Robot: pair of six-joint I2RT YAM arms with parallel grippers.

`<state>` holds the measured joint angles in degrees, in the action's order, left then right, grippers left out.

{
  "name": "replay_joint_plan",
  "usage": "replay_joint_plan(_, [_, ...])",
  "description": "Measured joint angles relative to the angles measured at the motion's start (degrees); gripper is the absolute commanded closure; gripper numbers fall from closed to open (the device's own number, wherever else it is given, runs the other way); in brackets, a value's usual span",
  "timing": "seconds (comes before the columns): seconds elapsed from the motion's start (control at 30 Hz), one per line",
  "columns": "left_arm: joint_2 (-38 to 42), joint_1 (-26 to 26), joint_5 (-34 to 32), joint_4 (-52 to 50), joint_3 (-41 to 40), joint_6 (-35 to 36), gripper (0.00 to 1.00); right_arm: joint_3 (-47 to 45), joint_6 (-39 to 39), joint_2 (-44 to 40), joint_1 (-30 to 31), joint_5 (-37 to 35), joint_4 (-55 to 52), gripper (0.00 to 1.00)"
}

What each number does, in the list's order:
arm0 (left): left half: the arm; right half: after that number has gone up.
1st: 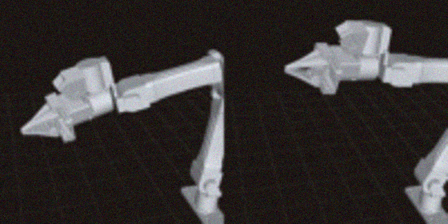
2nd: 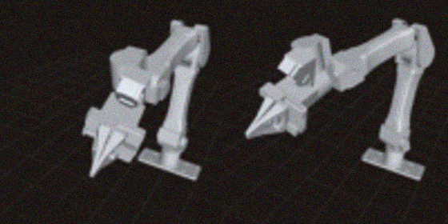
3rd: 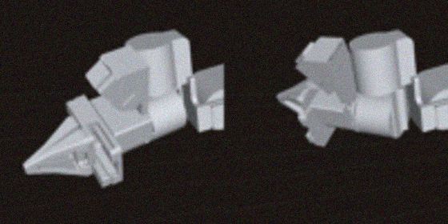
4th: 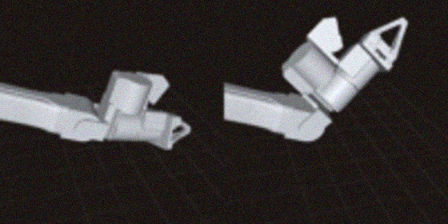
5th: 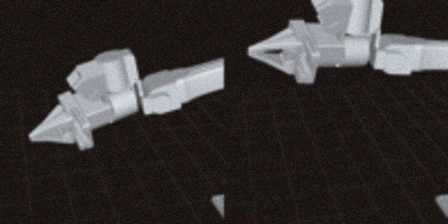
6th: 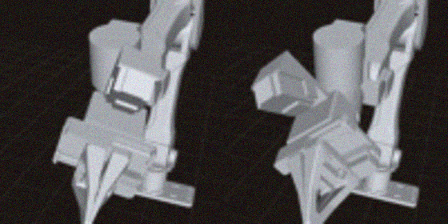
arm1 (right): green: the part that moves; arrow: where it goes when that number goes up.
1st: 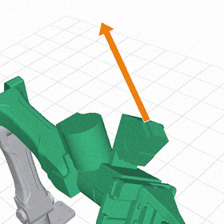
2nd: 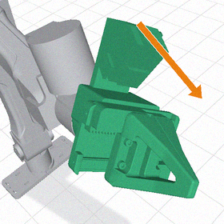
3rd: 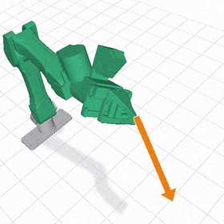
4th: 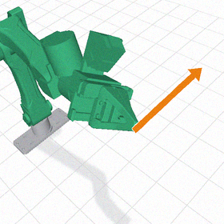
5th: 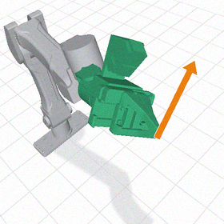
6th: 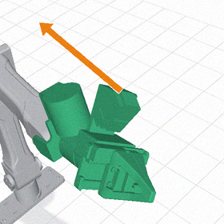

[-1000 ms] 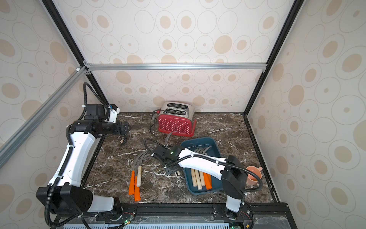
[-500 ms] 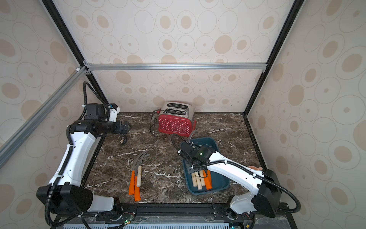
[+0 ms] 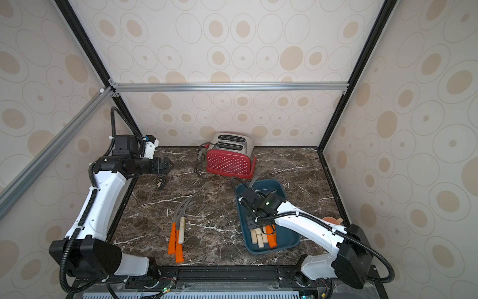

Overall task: Put small sickles into storage boxes
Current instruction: Place the sickle in the storage box.

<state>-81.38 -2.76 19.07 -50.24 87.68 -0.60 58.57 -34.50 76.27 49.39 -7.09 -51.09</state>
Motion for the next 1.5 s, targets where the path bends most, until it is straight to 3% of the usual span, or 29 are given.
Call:
replay_joint_plan(1.07, [-0.59,1.25,1.88,0.02,0.00,0.42,0.01,-3.43,-0.09,9.88,-0.33,6.01,5.29,0.88])
replay_joint_plan(1.5, [-0.59,1.33,1.90,0.02,0.00,0.44,0.01,-3.43,-0.07,10.86,-0.33,6.40,5.33,0.76])
